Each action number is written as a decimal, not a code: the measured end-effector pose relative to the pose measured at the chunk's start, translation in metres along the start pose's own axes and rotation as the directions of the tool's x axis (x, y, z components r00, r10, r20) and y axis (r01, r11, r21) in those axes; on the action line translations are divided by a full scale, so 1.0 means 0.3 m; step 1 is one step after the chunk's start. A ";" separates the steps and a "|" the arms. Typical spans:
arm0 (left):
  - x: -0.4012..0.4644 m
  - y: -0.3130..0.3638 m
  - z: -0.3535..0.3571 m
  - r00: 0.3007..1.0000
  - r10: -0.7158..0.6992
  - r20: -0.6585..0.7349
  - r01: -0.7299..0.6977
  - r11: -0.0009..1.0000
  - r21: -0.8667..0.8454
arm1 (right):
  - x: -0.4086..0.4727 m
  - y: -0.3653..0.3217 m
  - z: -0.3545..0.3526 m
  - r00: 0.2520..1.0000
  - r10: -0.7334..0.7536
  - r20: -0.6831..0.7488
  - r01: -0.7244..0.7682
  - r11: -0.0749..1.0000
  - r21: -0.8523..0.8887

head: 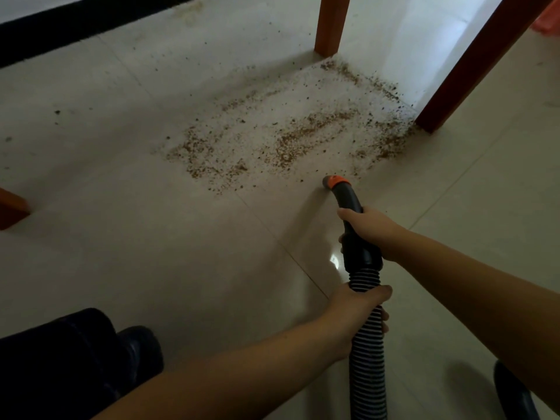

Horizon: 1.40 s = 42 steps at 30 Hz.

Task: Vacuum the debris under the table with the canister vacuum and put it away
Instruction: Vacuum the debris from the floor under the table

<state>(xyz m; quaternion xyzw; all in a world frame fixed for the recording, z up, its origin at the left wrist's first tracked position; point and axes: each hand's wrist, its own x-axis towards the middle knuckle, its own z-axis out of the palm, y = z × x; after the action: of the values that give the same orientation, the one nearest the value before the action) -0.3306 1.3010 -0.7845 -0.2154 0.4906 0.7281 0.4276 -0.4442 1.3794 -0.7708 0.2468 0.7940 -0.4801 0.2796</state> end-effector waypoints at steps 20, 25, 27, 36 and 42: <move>0.068 0.069 0.059 0.998 -0.054 0.014 0.054 0.997 0.059 | 0.038 -0.003 -0.100 0.998 0.003 -0.061 0.001 0.998 0.058; 0.029 0.020 0.029 0.998 -0.044 -0.038 0.044 0.999 0.007 | 0.000 -0.022 -0.021 0.999 -0.037 0.038 0.040 0.997 -0.059; 0.010 -0.008 0.035 0.998 -0.058 -0.023 0.059 0.998 0.019 | -0.029 0.003 -0.018 0.998 -0.046 0.041 0.049 0.996 -0.080; -0.048 -0.149 0.183 0.953 -0.246 0.178 0.195 0.945 0.264 | -0.176 0.284 -0.188 0.977 0.148 -0.152 -0.144 0.989 0.037; -0.042 -0.165 0.242 0.934 -0.305 0.185 0.223 0.904 0.364 | -0.201 0.369 -0.263 0.951 0.218 -0.217 -0.181 0.967 0.177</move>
<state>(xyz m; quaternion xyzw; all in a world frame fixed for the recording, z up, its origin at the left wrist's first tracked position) -0.2748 1.3687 -0.7707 -0.1152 0.5190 0.5888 0.6089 -0.3439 1.4892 -0.7687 0.4020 0.7527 -0.4769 0.2107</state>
